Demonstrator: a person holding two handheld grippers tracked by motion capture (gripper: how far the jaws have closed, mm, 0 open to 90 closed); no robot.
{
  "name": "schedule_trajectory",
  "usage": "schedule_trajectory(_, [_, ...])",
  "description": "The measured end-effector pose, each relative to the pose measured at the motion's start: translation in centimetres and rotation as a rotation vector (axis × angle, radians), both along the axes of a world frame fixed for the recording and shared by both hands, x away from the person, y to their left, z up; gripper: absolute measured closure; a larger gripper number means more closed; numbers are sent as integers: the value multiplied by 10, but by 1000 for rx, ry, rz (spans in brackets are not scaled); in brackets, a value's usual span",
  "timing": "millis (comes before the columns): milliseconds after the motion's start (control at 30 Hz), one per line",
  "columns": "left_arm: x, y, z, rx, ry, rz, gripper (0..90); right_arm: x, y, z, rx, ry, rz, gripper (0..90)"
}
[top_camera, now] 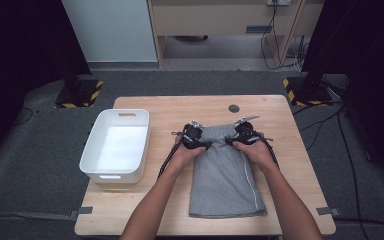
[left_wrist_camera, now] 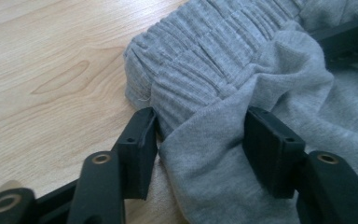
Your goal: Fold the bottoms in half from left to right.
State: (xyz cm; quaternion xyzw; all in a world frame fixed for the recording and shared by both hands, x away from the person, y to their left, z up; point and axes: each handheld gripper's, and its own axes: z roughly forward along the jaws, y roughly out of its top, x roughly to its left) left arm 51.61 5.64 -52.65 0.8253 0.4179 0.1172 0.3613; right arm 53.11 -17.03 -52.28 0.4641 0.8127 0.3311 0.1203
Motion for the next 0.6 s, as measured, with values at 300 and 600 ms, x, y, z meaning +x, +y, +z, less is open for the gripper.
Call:
schedule_trajectory(300, [-1,0,3,2,18,-6,590,0,-1,2,0,22,9,704])
schedule_trajectory(600, [-2,0,5,38,-1,-24,704,-1,1,3,-4,12,23,791])
